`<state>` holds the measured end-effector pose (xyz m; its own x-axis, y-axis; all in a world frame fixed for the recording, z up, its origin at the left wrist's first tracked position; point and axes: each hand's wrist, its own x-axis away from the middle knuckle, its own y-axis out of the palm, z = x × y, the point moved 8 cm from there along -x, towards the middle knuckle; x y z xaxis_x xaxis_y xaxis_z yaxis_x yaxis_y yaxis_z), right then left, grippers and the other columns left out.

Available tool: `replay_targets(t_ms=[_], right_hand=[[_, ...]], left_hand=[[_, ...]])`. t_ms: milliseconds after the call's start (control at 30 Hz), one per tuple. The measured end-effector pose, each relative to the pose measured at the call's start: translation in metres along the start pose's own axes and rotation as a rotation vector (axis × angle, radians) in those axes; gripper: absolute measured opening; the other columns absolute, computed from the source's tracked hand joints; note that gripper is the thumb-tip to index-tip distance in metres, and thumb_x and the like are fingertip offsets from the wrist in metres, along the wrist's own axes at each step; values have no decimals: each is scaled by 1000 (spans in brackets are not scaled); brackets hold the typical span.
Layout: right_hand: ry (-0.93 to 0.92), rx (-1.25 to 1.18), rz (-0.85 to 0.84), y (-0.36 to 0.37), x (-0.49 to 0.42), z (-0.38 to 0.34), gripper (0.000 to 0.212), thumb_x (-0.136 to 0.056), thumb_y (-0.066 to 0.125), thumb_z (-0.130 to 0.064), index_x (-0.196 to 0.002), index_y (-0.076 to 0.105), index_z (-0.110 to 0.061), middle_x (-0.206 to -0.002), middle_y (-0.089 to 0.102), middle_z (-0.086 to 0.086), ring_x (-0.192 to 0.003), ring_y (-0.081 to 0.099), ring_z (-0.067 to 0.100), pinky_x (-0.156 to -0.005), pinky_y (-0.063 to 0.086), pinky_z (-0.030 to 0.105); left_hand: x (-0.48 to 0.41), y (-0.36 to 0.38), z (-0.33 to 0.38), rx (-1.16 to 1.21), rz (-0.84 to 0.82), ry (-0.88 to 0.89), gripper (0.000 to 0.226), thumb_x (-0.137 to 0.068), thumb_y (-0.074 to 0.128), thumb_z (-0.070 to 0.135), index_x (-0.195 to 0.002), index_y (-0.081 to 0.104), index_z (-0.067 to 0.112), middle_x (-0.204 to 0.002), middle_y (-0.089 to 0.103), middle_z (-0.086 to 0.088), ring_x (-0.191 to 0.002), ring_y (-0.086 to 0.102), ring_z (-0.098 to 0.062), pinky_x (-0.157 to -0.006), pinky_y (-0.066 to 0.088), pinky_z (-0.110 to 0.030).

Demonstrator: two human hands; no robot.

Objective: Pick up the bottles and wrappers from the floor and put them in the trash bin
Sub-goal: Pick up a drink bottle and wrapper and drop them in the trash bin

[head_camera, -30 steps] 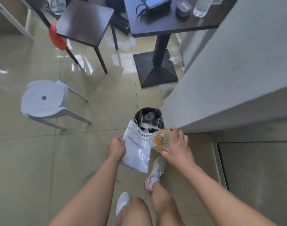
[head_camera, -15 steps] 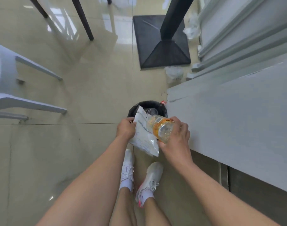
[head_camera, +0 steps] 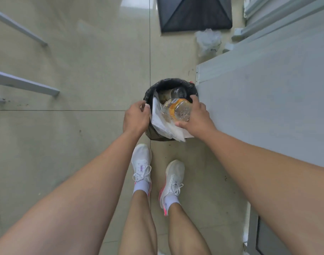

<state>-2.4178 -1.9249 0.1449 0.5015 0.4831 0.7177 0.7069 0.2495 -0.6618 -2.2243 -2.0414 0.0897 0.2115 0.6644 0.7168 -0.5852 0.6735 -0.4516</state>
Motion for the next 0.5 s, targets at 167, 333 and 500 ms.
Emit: replay_targets(t_ms=[167, 333, 500], right_hand=[[-108, 63, 29, -72, 59, -40, 104, -86, 79, -40, -162, 10, -25, -163, 24, 10, -148, 30, 32, -115, 37, 48], [-282, 155, 78, -147, 144, -108, 94, -90, 74, -41, -161, 15, -27, -164, 22, 11, -150, 25, 32, -111, 39, 49], [-423, 252, 89, -203, 250, -157, 91, -94, 69, -44, -163, 12, -29, -171, 9, 9, -156, 13, 30, -120, 28, 49]], left_hand=[[66, -70, 38, -246, 62, 107, 51, -103, 45, 36, -151, 45, 21, -139, 56, -5, -127, 55, -29, -103, 48, -45], [164, -135, 94, -440, 165, 261, 64, -101, 49, 35, -159, 28, 17, -161, 34, -9, -143, 38, -30, -112, 39, -47], [284, -183, 129, -552, 241, 281, 73, -99, 50, 36, -163, 17, 19, -170, 19, -9, -150, 30, -32, -114, 35, -49]])
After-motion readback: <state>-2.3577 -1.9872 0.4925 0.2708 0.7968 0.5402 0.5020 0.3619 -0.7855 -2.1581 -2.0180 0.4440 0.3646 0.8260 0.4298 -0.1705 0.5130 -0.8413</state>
